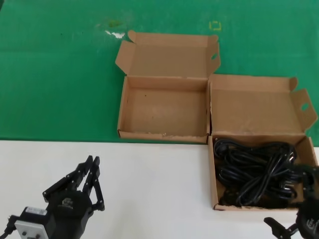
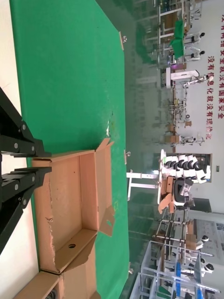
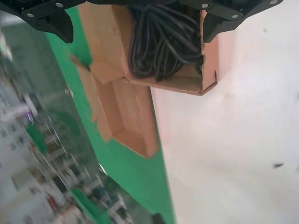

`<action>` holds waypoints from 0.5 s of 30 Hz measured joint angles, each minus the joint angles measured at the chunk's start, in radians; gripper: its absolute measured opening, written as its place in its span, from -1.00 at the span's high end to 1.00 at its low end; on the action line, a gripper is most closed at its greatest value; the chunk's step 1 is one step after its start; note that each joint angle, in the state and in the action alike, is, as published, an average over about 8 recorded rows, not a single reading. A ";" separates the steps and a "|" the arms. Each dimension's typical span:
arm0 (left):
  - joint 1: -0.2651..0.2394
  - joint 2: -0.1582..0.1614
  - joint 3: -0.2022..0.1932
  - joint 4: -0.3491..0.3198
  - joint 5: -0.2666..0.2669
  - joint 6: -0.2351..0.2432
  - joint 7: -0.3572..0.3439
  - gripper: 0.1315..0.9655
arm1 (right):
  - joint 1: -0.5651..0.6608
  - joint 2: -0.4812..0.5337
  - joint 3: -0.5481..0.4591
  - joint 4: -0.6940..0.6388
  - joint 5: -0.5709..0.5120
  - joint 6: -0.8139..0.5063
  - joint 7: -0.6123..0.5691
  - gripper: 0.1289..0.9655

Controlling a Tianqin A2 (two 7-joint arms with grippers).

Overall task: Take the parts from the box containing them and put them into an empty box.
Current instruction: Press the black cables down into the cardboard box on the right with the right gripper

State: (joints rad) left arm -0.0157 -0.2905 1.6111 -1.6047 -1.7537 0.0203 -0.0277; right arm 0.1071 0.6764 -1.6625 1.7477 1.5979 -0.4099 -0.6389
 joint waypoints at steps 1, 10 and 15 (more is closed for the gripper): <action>0.000 0.000 0.000 0.000 0.000 0.000 0.000 0.75 | 0.013 0.011 -0.008 -0.001 -0.005 -0.012 -0.013 -1.00; 0.000 0.000 0.000 0.000 0.000 0.000 0.000 0.91 | 0.157 0.092 -0.098 -0.042 -0.090 -0.093 -0.131 -1.00; 0.000 0.000 0.000 0.000 0.000 0.000 0.000 0.92 | 0.231 0.113 -0.141 -0.076 -0.140 -0.117 -0.162 -1.00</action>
State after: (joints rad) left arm -0.0157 -0.2905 1.6111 -1.6047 -1.7537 0.0203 -0.0277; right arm 0.3383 0.7896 -1.8038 1.6716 1.4583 -0.5272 -0.8005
